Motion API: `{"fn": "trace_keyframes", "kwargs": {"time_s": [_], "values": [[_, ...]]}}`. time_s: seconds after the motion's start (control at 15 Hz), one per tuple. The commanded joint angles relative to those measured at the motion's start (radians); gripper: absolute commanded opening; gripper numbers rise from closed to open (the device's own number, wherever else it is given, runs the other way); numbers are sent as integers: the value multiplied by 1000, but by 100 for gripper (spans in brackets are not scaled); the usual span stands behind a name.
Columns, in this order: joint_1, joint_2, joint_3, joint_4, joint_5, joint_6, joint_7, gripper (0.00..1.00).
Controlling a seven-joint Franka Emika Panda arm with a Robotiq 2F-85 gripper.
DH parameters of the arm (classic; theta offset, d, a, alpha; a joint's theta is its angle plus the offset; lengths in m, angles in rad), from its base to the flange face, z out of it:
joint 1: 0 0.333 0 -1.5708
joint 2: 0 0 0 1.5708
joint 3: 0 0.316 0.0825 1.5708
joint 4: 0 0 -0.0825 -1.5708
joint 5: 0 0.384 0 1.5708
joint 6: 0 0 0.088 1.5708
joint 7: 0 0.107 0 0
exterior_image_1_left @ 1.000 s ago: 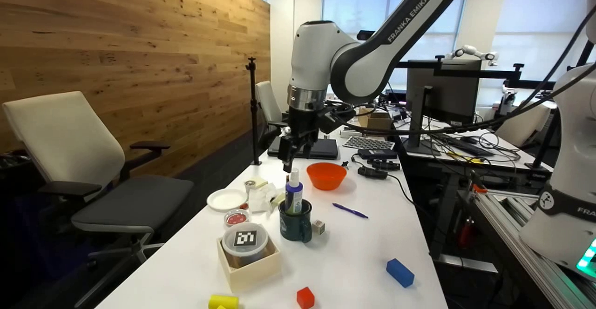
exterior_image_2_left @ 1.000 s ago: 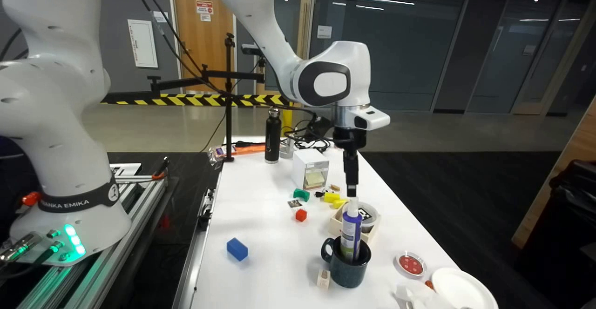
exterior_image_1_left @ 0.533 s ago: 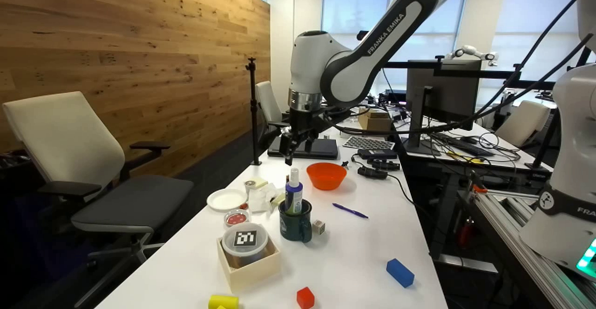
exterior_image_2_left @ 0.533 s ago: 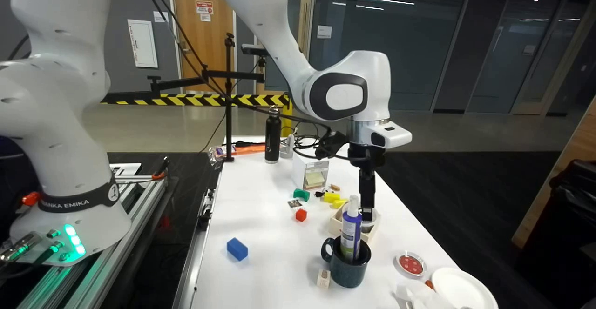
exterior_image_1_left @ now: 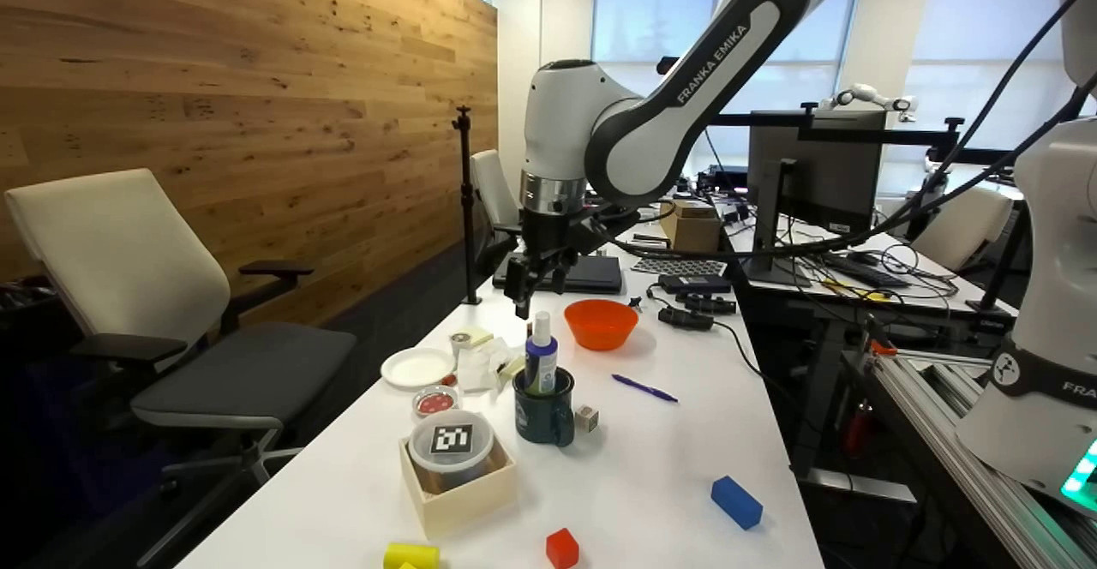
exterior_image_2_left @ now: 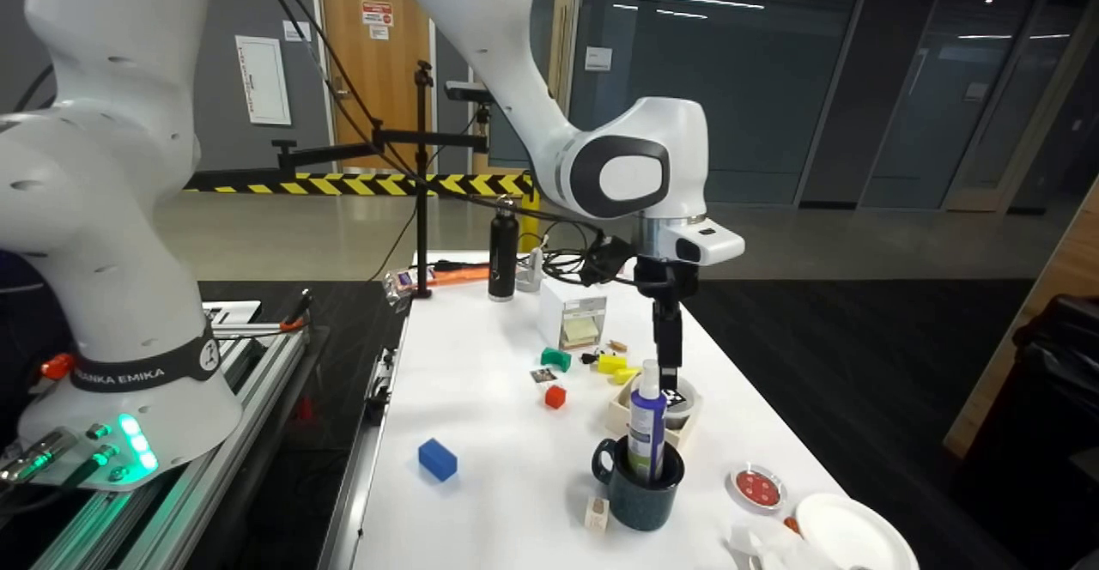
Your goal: Remove the blue bottle from the mug and put it on the table
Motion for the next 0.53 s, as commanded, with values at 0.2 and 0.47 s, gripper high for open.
{"fn": "trace_keyframes", "kwargs": {"time_s": [0.2,0.47], "values": [[30,-1,-1,39,40,-2,-9,100],[43,16,-10,66,26,-2,15,100]]}}
